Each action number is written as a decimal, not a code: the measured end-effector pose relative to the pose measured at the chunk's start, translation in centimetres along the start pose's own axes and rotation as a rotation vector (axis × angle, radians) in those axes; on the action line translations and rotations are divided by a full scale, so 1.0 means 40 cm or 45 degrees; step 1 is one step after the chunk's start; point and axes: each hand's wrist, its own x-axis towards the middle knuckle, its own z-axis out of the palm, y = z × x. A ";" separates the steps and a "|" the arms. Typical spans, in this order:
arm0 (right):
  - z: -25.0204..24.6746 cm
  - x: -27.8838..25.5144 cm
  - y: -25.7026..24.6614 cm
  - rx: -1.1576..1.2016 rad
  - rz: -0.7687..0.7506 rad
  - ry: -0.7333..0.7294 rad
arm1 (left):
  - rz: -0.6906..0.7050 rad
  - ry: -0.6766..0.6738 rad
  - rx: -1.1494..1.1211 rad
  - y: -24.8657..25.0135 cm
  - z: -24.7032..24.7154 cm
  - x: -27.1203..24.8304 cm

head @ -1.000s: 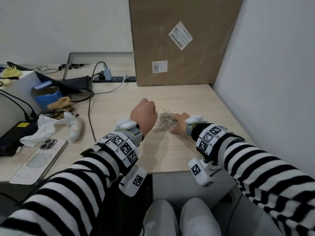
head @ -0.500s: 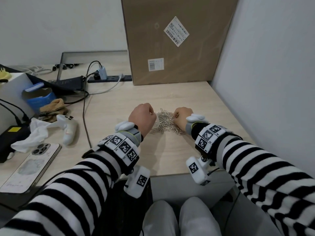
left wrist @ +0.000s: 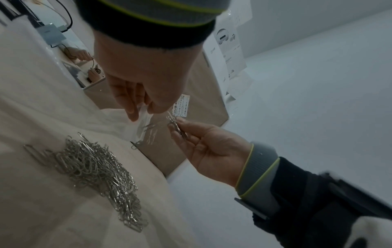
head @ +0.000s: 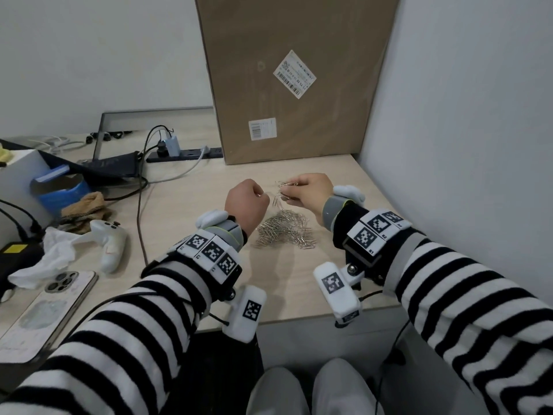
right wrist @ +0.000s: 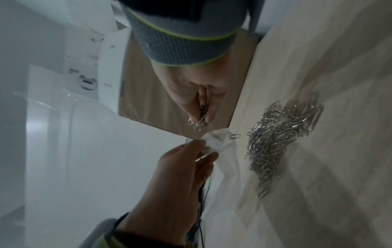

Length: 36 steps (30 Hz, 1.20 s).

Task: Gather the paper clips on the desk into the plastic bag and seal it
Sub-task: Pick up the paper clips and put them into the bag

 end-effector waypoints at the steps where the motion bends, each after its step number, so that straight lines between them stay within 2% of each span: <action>1: 0.003 0.002 -0.002 -0.043 -0.004 -0.010 | -0.004 0.007 -0.026 0.000 0.002 0.002; 10: 0.030 0.031 -0.023 -0.636 0.105 -0.082 | -0.028 -0.020 -0.179 0.014 0.013 -0.016; 13: 0.031 0.038 -0.046 -0.575 0.197 -0.178 | -0.032 -0.033 -0.187 0.014 0.016 -0.018; 15: 0.034 0.044 -0.057 -0.542 0.204 -0.174 | -0.041 -0.032 -0.200 0.015 0.012 -0.017; 24: 0.075 0.023 -0.055 -0.477 0.052 -0.124 | -0.135 -0.005 -0.340 -0.001 -0.021 0.007; 27: 0.066 0.013 -0.048 -0.555 -0.043 -0.008 | -0.153 0.017 -0.371 0.003 -0.034 0.008; 30: 0.055 0.002 -0.057 -0.783 0.010 0.083 | -0.142 0.043 -0.408 0.014 -0.059 0.003; 33: 0.058 0.003 -0.085 -0.847 0.100 0.031 | -0.114 0.064 -0.419 0.032 -0.083 0.005; 36: 0.072 -0.012 -0.147 -0.800 0.034 0.037 | -0.049 0.129 -0.334 0.056 -0.125 0.008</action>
